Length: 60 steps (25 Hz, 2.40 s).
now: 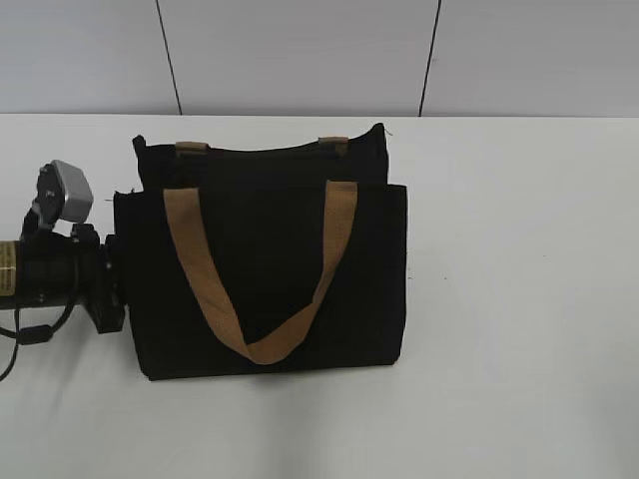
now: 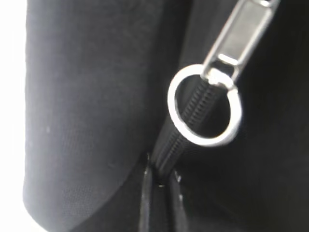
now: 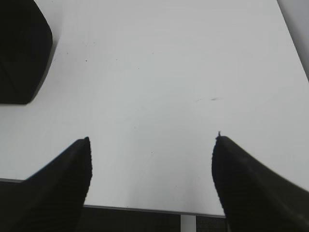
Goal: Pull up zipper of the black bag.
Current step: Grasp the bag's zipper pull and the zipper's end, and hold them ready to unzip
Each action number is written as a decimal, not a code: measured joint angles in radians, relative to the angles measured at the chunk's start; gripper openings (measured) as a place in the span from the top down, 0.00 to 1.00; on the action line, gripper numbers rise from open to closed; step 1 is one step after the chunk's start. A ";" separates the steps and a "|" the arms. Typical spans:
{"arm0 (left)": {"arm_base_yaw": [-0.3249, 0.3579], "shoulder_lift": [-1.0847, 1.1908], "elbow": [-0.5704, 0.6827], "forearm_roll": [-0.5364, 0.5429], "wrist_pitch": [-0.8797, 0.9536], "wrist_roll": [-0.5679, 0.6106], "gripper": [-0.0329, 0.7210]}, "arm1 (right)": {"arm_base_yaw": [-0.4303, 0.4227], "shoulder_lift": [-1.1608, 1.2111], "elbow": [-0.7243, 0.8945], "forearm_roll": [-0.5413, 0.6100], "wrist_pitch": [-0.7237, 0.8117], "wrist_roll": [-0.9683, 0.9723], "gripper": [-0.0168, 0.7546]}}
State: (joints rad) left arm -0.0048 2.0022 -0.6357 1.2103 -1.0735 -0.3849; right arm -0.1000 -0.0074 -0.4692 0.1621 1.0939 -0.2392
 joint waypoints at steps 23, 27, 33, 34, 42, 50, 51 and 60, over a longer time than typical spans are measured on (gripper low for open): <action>-0.007 -0.748 0.100 -0.090 0.469 -0.171 0.92 | 0.000 0.000 0.000 0.107 -0.030 0.017 0.21; -0.021 -0.751 0.100 -0.090 0.483 -0.183 0.92 | 0.000 0.035 -0.022 0.169 -0.124 0.022 0.21; -0.041 -0.751 0.100 -0.092 0.487 -0.184 0.92 | 0.000 0.263 -0.054 0.249 -0.207 -0.012 0.21; -0.041 -0.751 0.099 -0.096 0.493 -0.184 0.92 | 0.000 0.310 -0.075 0.249 -0.207 -0.027 0.21; -0.044 -0.739 0.036 -0.134 0.500 -0.208 0.92 | 0.002 0.577 -0.243 0.249 -0.281 -0.049 0.21; -0.059 -0.709 0.032 -0.154 0.498 -0.214 0.92 | 0.161 0.810 -0.352 0.184 -0.231 0.005 0.23; -0.059 -0.709 0.032 -0.163 0.499 -0.214 0.93 | 0.186 0.860 -0.371 0.166 -0.228 0.030 0.24; -0.060 -0.709 0.032 -0.187 0.479 -0.217 0.93 | 0.601 1.172 -0.528 -0.079 -0.243 0.407 0.24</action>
State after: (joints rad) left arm -0.0643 1.2927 -0.6040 1.0236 -0.5941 -0.6022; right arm 0.5013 1.1651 -0.9972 0.0831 0.8505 0.1681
